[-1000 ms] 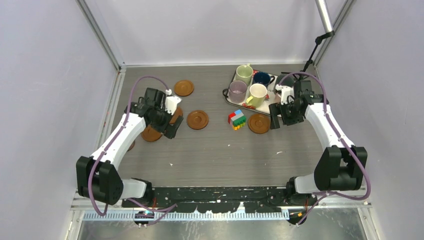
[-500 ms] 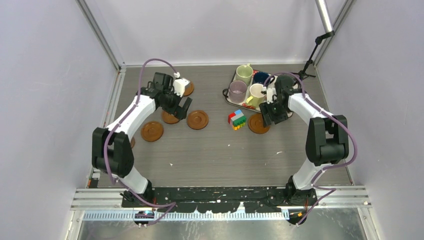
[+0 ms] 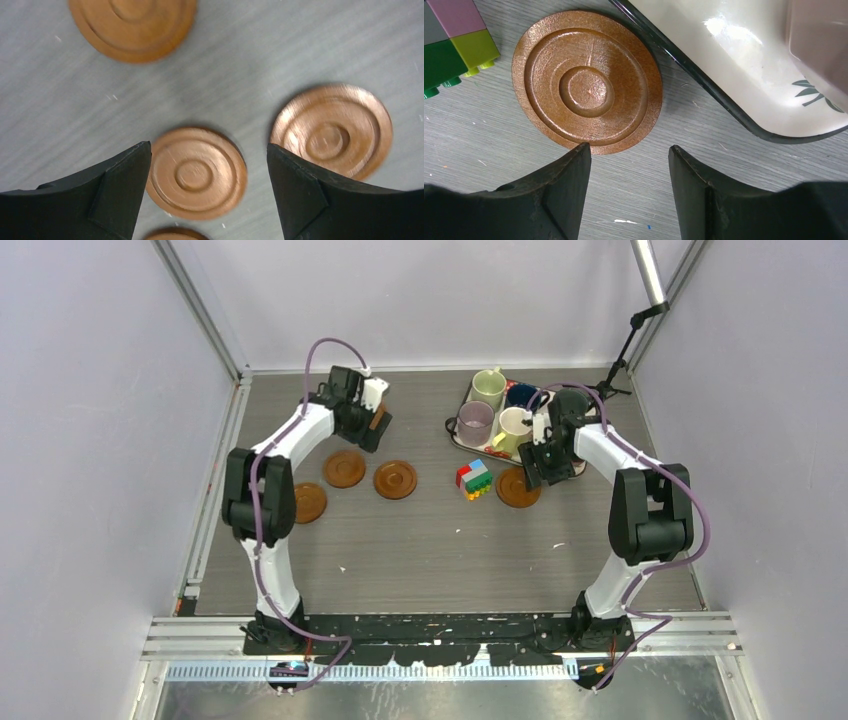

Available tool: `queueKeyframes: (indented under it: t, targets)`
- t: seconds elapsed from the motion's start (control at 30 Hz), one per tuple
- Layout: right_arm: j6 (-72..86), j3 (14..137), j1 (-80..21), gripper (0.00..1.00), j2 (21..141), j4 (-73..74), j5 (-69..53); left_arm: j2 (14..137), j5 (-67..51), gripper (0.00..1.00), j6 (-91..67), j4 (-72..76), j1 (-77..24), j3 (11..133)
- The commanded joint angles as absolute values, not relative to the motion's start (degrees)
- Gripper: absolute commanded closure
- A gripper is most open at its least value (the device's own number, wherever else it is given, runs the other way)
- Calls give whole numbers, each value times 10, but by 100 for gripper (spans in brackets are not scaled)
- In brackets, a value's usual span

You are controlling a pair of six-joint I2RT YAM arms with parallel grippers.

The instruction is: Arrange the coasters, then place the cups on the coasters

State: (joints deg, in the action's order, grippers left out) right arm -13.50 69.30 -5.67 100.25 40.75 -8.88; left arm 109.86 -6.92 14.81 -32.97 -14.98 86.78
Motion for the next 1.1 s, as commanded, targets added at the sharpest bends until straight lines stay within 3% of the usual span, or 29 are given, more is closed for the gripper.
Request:
queueKeyframes:
  t: [0.0, 0.53, 1.07]
  targets:
    - [-126, 714, -58, 37, 993, 398, -91, 1163, -25, 14, 124, -290, -141, 968]
    - [-84, 713, -59, 37, 905, 416, -116, 1438, 43, 28, 122, -391, -110, 1329]
    - [-90, 701, -58, 37, 898, 409, -102, 1472, 71, 38, 154, -412, -22, 1338]
